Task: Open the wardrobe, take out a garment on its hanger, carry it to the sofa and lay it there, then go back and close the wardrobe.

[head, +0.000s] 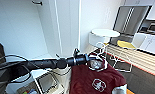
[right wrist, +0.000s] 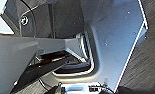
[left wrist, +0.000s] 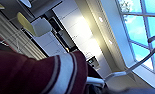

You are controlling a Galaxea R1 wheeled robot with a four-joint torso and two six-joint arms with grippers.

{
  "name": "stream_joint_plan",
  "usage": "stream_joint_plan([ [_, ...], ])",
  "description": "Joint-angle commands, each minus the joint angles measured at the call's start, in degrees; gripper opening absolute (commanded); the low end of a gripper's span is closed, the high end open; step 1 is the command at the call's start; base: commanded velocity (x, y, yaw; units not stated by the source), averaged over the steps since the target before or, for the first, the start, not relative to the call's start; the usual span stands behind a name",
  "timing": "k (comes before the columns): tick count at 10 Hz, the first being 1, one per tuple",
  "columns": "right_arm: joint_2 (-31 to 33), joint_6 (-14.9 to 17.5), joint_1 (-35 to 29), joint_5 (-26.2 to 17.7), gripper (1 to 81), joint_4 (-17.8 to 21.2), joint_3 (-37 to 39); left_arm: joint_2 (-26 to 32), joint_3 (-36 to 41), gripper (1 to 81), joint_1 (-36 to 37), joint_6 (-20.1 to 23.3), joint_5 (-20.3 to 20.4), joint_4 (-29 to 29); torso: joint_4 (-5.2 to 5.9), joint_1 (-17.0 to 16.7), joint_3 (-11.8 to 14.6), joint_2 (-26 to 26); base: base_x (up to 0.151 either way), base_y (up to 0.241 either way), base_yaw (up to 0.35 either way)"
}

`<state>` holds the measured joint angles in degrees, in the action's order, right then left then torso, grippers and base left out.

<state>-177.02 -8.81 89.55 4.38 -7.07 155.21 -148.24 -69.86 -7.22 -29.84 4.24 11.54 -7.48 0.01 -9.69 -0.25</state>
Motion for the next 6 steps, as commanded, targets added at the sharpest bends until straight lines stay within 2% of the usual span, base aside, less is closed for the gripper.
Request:
stream_joint_plan([
  [1,-0.5,0.2,-1.2,-3.6,81.1,0.4,-0.6,-0.5,1.7,1.0,10.9,0.3,5.1,-1.9,0.0,0.0,0.0,0.0,0.0,0.0,-0.378],
  [3,-0.5,0.2,-1.2,-3.6,81.1,0.3,-0.5,-0.4,1.8,1.0,11.0,0.3,5.1,-1.9,0.0,0.0,0.0,0.0,0.0,0.0,-0.378],
  [4,-0.6,0.2,-1.2,-3.6,81.1,0.2,-0.5,-0.2,1.8,1.0,10.9,0.3,5.1,-1.9,5.52,0.0,0.0,0.0,0.0,0.0,-0.377],
  [5,-0.6,0.2,-1.2,-3.6,81.1,0.3,-0.5,-0.3,1.8,1.0,11.0,0.3,5.1,-1.9,5.82,0.0,0.0,0.0,0.0,0.0,-0.378],
  [6,-0.5,0.2,-1.2,-3.5,81.1,0.4,-0.4,-0.4,1.8,1.0,11.0,0.3,5.1,-1.9,2.52,0.0,0.0,0.0,0.0,0.0,-0.378],
])
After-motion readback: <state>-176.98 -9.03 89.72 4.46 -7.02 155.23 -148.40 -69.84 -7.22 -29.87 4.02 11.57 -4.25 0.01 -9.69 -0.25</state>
